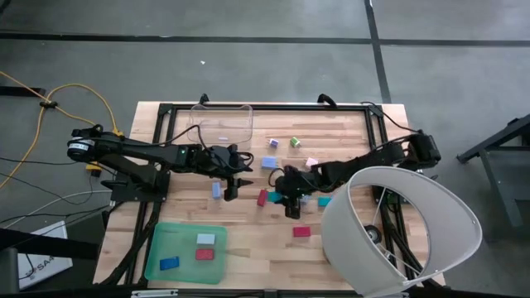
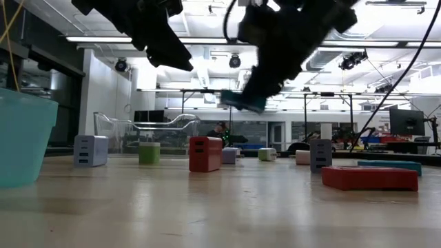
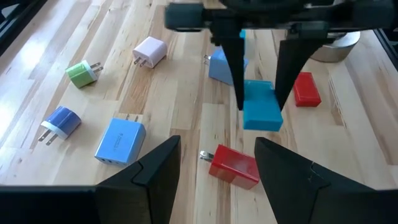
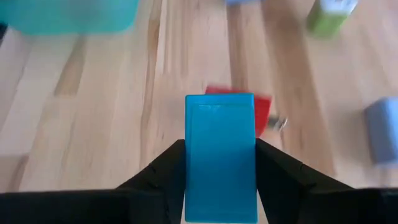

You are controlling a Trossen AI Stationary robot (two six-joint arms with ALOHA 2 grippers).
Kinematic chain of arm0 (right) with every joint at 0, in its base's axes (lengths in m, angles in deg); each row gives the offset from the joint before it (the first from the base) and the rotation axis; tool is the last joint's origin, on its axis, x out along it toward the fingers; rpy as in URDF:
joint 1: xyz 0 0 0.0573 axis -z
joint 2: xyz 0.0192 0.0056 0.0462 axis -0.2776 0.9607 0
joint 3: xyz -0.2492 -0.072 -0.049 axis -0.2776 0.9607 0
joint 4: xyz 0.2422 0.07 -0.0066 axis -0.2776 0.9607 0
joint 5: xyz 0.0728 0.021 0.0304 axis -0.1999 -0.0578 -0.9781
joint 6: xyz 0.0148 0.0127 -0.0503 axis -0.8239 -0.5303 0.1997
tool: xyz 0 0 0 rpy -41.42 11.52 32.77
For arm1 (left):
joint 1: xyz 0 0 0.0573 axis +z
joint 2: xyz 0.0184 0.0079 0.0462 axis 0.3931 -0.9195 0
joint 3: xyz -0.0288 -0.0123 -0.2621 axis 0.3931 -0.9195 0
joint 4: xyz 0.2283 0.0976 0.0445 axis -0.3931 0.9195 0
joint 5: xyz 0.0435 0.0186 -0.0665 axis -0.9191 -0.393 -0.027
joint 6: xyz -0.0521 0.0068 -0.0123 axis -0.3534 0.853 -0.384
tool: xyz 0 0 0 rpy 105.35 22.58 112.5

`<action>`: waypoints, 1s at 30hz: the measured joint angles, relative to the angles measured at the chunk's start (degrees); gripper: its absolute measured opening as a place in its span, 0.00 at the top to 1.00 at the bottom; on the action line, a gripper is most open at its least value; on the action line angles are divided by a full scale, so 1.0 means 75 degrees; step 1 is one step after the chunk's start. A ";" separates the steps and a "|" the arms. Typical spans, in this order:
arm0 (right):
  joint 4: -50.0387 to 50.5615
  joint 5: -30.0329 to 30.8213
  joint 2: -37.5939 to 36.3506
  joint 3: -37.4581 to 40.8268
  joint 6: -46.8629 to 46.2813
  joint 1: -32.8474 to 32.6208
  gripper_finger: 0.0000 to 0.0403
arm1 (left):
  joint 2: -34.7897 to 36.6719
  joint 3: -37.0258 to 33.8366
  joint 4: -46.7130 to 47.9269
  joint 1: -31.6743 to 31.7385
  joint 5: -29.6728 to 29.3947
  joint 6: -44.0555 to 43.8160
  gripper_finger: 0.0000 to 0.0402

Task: Pick & Place Office items
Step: Put the left light blue digital clock into the green bin

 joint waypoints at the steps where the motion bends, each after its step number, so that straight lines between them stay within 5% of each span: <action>1: 0.0099 0.0000 0.0000 -0.0142 0.0093 0.0043 0.63 | 0.0000 0.0000 -0.0020 0.0001 0.0000 0.0000 0.50; 12: 0.0100 0.0390 -0.0015 -0.1044 0.0916 0.0152 0.63 | 0.0000 0.0000 -0.0200 0.0000 0.0001 0.0000 0.50; 30: 0.0287 0.0429 -0.0012 -0.1051 0.0919 0.0042 0.63 | 0.0000 0.0000 -0.0351 -0.0001 0.0000 0.0000 0.50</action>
